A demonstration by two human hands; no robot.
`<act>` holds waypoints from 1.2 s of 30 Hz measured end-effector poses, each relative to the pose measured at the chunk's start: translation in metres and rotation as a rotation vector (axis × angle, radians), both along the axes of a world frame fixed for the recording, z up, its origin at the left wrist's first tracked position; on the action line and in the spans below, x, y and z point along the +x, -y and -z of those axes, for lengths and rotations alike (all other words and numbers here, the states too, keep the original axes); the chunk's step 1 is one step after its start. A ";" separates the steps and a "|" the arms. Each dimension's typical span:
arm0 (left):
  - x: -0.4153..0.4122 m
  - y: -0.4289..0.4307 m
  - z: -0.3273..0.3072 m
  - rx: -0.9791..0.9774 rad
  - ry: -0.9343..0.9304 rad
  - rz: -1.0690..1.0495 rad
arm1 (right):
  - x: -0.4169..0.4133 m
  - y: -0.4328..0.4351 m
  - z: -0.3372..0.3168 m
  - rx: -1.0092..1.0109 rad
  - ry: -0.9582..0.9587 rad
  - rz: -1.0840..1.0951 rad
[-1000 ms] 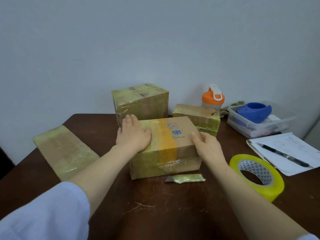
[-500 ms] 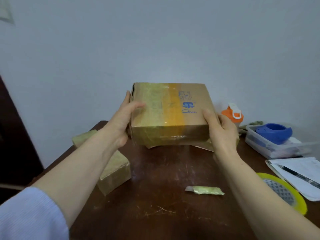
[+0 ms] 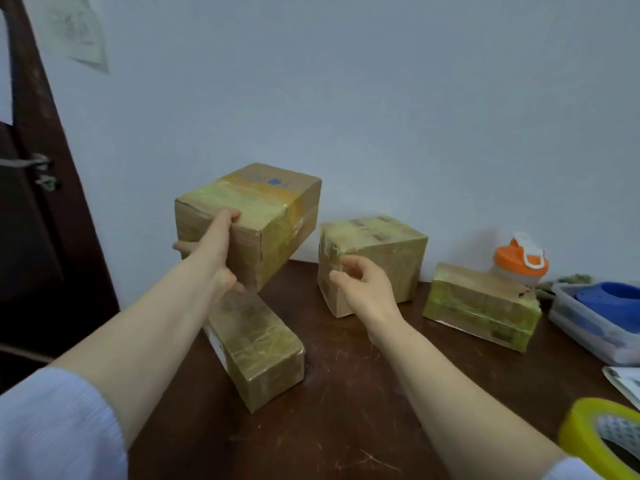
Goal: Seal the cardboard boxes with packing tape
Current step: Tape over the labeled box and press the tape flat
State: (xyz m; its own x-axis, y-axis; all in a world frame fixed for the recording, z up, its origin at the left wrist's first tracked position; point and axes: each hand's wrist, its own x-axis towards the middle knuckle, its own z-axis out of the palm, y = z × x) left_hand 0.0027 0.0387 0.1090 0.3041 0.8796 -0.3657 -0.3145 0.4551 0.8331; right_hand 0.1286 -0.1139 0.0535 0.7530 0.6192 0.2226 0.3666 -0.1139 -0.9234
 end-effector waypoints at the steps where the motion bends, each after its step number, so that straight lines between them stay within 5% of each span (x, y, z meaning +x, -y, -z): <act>1: 0.008 -0.004 -0.001 -0.018 -0.005 -0.022 | 0.002 -0.001 0.005 -0.010 -0.008 0.003; 5: 0.040 -0.010 -0.007 -0.115 -0.060 0.039 | 0.021 0.001 0.014 -0.085 0.072 0.055; 11: 0.076 -0.019 0.010 -0.183 -0.080 0.057 | 0.057 -0.012 0.010 -0.229 0.454 0.162; 18: 0.088 -0.023 0.024 -0.210 -0.094 0.059 | 0.084 -0.058 0.004 -0.705 0.537 0.163; 24: 0.099 -0.026 0.027 -0.217 -0.111 0.085 | 0.116 -0.016 -0.004 -0.381 0.481 0.116; 30: 0.097 -0.022 0.025 -0.207 -0.135 0.066 | 0.094 -0.049 0.000 -0.742 0.557 0.142; 36: 0.091 -0.035 0.027 -0.194 -0.151 0.101 | 0.103 -0.043 0.004 -0.577 0.584 0.191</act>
State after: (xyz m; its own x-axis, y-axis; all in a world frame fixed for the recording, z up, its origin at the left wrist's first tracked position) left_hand 0.0936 0.0734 0.0823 0.3160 0.7568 -0.5722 -0.1381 0.6333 0.7614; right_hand 0.2318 -0.0711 0.0492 0.7184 0.6294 0.2962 0.6939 -0.6182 -0.3692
